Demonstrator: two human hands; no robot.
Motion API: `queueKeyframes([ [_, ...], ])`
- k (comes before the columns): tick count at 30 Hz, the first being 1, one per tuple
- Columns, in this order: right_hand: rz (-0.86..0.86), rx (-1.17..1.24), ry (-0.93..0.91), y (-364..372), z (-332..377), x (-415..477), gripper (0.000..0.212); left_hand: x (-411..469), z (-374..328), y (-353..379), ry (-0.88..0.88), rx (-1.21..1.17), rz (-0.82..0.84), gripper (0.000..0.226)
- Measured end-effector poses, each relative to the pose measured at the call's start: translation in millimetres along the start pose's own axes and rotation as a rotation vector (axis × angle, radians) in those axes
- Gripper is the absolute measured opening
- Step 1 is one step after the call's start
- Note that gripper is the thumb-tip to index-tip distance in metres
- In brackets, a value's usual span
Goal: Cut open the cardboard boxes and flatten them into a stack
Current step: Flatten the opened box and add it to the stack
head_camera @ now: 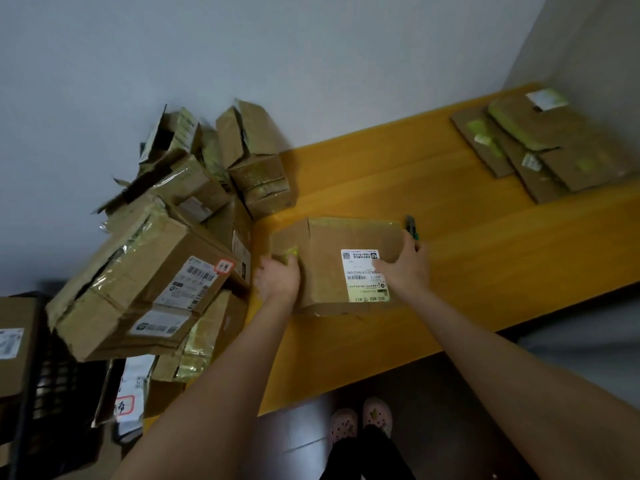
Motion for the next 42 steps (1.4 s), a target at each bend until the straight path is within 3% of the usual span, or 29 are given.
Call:
queueKeyframes([
  [6, 0.065, 0.51, 0.161, -49.4, 21.0, 16.3, 0.089, -13.1, -67.8, -3.1, 0.038, -0.454, 0.173, 0.082],
  [10, 0.153, 0.591, 0.212, -70.7, 26.2, 29.3, 0.087, -28.1, -116.3, 5.9, 0.046, -0.491, 0.43, 0.1],
  [12, 0.222, 0.545, 0.209, -76.2, 19.4, 37.6, 0.093, -28.1, -131.2, 11.1, 0.082, -0.417, 0.474, 0.101],
  [17, 0.267, 0.273, 0.182, -69.5, 3.7, 68.8, 0.093, -10.3, -146.6, 10.5, 0.135, -0.245, 0.439, 0.089],
  [20, 0.316, 0.152, 0.153, -60.2, 6.4, 88.0, 0.086, -0.1, -141.1, 7.6, 0.061, -0.179, 0.344, 0.08],
  [26, 0.278, -0.115, 0.072, -69.1, -6.4, 118.1, 0.086, -10.4, -138.1, 13.9, 0.038, -0.213, 0.141, 0.035],
  [30, 0.124, -0.053, 0.066, -88.4, -0.9, 131.7, 0.099, -4.8, -150.2, -17.5, 0.072, -0.316, 0.004, 0.017],
  [34, 0.185, 0.316, 0.043, -105.0, 17.8, 137.3, 0.085, 11.5, -169.0, -41.2, 0.101, -0.42, -0.07, 0.035],
  [37, 0.119, 0.373, 0.011, -132.5, 31.4, 140.0, 0.07, 11.0, -190.6, -30.3, 0.129, -0.502, -0.022, 0.031],
  [40, -0.04, 0.327, -0.031, -176.6, 37.6, 154.5, 0.073, 2.3, -219.1, -4.7, 0.144, -0.52, 0.151, 0.019],
  [42, -0.136, 0.275, -0.064, -209.3, 33.7, 170.3, 0.078, -4.1, -238.8, 17.3, 0.156, -0.504, 0.26, 0.023],
])
Point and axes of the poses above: each hand's wrist, its own x-axis towards the middle knuckle, its own y-axis out of the palm, z = x × y, the point moved 2 cm from there along x, towards the middle knuckle, and after that the axes turned 2 degrees about x, right-handed, at the moved point
